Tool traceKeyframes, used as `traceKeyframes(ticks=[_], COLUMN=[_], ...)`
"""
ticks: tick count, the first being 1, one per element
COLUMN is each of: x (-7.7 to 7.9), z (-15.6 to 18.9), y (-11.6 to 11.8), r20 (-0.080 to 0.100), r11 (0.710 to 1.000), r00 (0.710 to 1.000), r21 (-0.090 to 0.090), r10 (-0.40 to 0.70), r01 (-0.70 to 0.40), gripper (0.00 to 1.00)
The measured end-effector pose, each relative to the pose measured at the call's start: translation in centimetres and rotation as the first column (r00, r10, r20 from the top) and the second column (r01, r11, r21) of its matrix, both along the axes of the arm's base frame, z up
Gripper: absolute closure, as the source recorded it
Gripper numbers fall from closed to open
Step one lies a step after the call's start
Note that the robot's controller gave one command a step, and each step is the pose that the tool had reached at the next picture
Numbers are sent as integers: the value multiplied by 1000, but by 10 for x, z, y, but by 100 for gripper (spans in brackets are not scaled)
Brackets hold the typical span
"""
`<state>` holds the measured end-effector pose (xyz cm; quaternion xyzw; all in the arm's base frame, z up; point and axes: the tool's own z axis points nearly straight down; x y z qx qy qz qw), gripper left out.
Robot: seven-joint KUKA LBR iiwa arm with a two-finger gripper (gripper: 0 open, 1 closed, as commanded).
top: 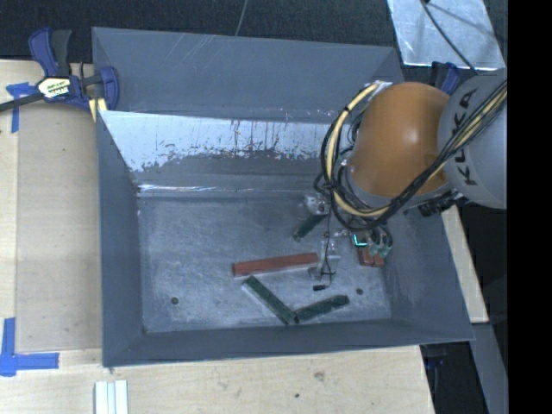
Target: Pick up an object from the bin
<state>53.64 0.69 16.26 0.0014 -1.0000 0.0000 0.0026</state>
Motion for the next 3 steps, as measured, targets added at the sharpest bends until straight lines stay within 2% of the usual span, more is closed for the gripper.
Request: traceKeyframes(ticks=[1,2,3], x=[2,2,2], z=[4,4,4], y=[0,0,0], r20=[8,8,8], r11=[1000,1000,1000], r00=[1000,1000,1000], r21=[0,0,0], r10=[0,-1,-1], r01=[0,1,1], gripper=[100,0,0])
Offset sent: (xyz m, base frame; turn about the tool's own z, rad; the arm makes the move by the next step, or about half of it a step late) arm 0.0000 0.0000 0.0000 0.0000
